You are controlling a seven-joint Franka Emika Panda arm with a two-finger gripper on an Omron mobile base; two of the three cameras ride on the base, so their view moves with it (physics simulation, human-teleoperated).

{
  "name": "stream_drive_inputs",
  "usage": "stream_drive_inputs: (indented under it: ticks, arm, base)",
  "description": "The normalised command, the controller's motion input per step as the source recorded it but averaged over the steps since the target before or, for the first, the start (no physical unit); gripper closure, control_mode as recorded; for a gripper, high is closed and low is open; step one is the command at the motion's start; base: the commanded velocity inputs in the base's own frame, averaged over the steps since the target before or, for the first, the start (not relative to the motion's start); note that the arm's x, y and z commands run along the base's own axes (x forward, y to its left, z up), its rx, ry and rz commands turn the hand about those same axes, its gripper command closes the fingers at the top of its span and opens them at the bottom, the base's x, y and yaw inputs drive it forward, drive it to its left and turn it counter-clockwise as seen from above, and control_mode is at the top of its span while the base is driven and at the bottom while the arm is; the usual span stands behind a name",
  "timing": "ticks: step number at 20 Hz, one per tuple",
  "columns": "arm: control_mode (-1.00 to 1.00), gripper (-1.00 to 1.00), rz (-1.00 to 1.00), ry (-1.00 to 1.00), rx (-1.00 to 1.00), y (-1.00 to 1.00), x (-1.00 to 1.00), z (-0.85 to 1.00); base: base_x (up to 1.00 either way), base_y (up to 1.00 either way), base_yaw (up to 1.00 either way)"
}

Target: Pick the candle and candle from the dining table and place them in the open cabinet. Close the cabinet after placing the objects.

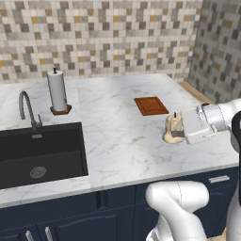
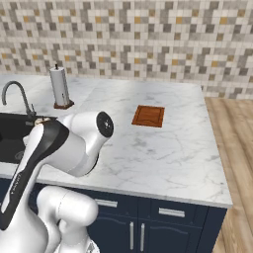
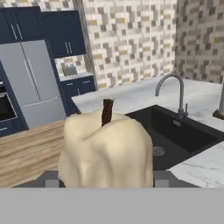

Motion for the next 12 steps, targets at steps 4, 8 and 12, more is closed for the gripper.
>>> stream_drive_inputs:
  ticks: [4, 8, 12]
  arm:
    - [-1.00, 1.00, 0.00, 0.00, 0.00, 0.00, 0.00, 0.00]
    - [1.00, 1.00, 0.00, -0.01, 0.00, 0.00, 0.00, 0.00]
    - [1.00, 1.00, 0.00, 0.00, 0.00, 0.00, 0.00, 0.00]
  base:
    - [0.00, 0.00, 0.00]
    - [0.00, 0.00, 0.00]
    - [-0.39, -0.03, -0.04]
